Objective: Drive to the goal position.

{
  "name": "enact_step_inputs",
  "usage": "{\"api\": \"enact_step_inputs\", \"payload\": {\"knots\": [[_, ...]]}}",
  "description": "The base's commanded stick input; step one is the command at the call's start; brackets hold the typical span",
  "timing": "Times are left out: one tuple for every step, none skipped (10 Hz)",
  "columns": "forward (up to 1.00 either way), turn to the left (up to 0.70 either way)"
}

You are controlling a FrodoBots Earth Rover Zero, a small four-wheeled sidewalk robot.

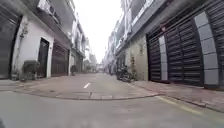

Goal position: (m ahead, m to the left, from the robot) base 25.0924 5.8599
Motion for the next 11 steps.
{"api": "enact_step_inputs", "payload": {"knots": [[0.50,0.00],[0.50,0.00],[0.50,0.00],[0.50,0.00],[0.50,0.00],[0.50,0.00],[0.50,0.00],[0.50,0.00],[0.50,0.00],[0.50,0.00],[0.50,0.00]]}}
